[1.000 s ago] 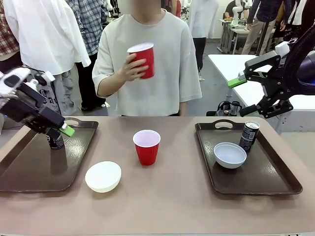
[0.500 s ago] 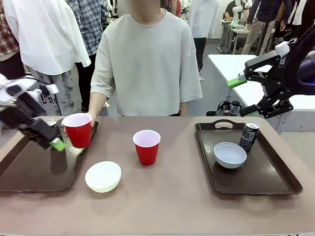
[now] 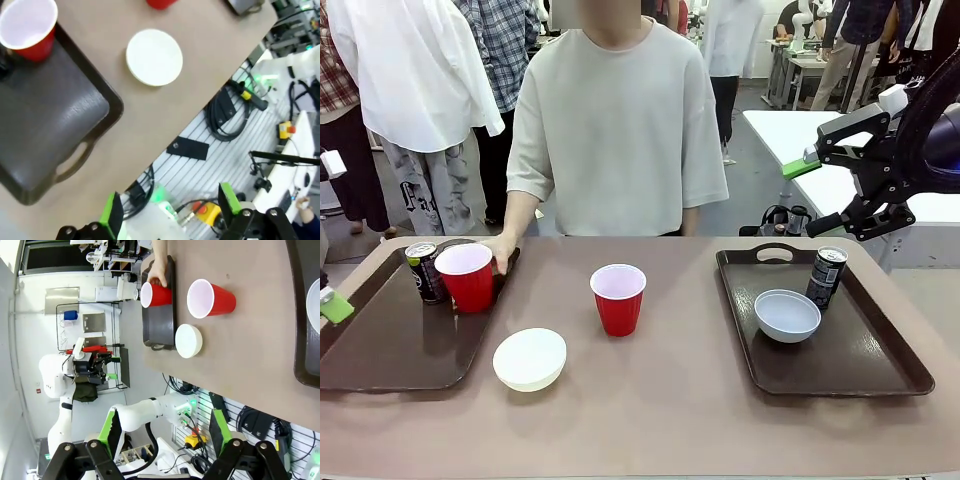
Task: Prepare tableware on both trays.
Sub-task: Pick up a Picnic Bowl from the table and place it on a Handle tray.
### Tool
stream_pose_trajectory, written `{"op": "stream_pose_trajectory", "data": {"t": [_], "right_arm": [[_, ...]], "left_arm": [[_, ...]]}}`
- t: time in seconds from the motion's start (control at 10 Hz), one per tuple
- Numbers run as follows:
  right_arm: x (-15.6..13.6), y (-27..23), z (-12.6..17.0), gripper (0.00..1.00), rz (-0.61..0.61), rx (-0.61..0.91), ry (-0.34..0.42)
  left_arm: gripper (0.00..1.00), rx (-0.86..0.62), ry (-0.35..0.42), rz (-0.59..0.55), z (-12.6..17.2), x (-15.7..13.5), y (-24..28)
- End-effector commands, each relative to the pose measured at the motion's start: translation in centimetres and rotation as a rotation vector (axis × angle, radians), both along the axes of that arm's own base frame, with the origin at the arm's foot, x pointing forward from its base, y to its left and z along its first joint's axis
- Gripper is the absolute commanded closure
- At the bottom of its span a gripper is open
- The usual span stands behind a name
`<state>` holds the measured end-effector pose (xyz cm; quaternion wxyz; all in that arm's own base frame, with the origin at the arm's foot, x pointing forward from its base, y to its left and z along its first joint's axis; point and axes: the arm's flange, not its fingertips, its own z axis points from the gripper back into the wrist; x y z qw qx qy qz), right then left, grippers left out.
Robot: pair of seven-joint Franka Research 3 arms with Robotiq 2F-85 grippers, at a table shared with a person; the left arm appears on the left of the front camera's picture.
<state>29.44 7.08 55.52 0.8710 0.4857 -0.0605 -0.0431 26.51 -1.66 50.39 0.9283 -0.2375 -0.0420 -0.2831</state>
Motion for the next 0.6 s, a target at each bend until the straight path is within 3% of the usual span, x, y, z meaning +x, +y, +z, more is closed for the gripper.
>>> {"op": "stream_pose_trajectory", "data": {"t": [0.0,0.5], "right_arm": [[0.3,-0.2,0.0,0.08,0.019,0.000,-0.008],[0.3,-0.2,0.0,0.08,0.019,0.000,-0.008]], "left_arm": [[0.00,0.008,-0.043,0.019,-3.8,-0.8,-0.5],[0.00,0.122,-0.176,0.016,-6.4,1.3,-4.7]]}}
